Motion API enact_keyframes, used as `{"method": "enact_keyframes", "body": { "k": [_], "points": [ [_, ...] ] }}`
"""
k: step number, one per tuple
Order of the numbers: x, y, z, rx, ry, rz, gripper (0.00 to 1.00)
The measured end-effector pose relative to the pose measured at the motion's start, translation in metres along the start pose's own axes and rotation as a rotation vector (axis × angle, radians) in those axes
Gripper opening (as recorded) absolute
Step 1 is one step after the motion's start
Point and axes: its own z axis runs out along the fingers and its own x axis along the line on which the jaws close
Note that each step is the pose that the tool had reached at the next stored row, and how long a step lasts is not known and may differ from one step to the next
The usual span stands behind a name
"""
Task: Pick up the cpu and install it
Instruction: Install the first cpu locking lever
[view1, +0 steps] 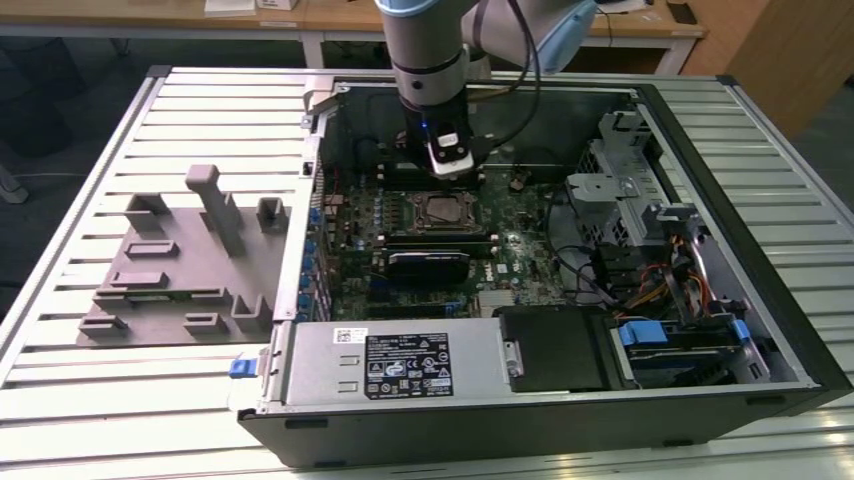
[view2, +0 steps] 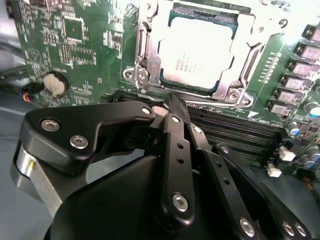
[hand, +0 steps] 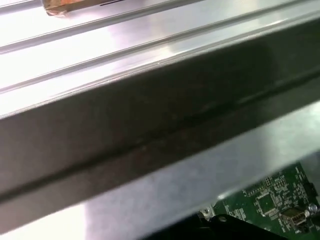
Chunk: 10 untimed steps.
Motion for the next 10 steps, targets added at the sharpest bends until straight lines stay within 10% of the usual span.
{"method": "enact_keyframes", "body": {
  "k": [10],
  "points": [
    [0.0025, 0.0052, 0.0019, 0.0065, -0.0063, 0.028, 0.11]
  ]
}}
